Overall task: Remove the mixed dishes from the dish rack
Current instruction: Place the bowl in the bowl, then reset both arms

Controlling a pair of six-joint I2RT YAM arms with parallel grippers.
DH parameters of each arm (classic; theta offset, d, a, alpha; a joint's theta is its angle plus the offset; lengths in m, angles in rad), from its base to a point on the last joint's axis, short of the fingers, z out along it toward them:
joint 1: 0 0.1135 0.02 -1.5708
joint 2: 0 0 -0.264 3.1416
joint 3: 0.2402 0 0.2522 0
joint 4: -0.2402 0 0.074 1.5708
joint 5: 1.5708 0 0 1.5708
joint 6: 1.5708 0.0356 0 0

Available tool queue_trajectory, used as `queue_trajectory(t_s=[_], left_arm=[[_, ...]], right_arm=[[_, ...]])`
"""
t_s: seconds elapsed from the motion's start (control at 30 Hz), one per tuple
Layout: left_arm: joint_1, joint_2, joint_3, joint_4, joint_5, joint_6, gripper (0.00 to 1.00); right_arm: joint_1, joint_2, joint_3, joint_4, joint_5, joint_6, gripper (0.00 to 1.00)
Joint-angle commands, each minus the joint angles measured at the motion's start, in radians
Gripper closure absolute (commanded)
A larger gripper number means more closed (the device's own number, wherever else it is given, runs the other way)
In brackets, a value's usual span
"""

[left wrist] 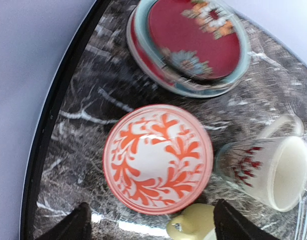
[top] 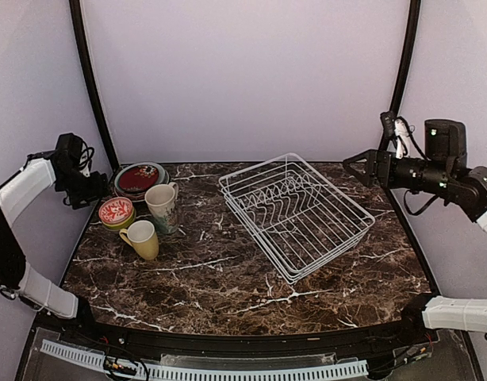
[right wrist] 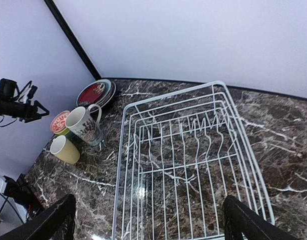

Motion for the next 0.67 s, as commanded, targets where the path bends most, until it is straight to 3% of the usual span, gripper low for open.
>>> queue_trajectory(t_s=[0.0, 0.17, 0.3, 0.63], left_arm=[[-0.014, -0.274, 0.066, 0.074, 0.221, -0.031, 0.10], [-0.051, -0.548, 0.022, 0.347, 0.363, -0.056, 0.02], [-0.054, -0.676, -0.016, 0.510, 0.416, -0.060, 0.01], [-0.054, -0.766, -0.075, 0.633, 0.443, -0.056, 0.01]], right_arm=[[-0.005, -0.090, 0.083, -0.085, 0.199, -0.090, 0.01], [-0.004, -0.192, 0.151, -0.080, 0.211, -0.190, 0.01], [-0.004, -0.272, 0.185, -0.046, 0.187, -0.250, 0.01], [-0.004, -0.333, 0.157, -0.001, 0.287, -0.223, 0.01]])
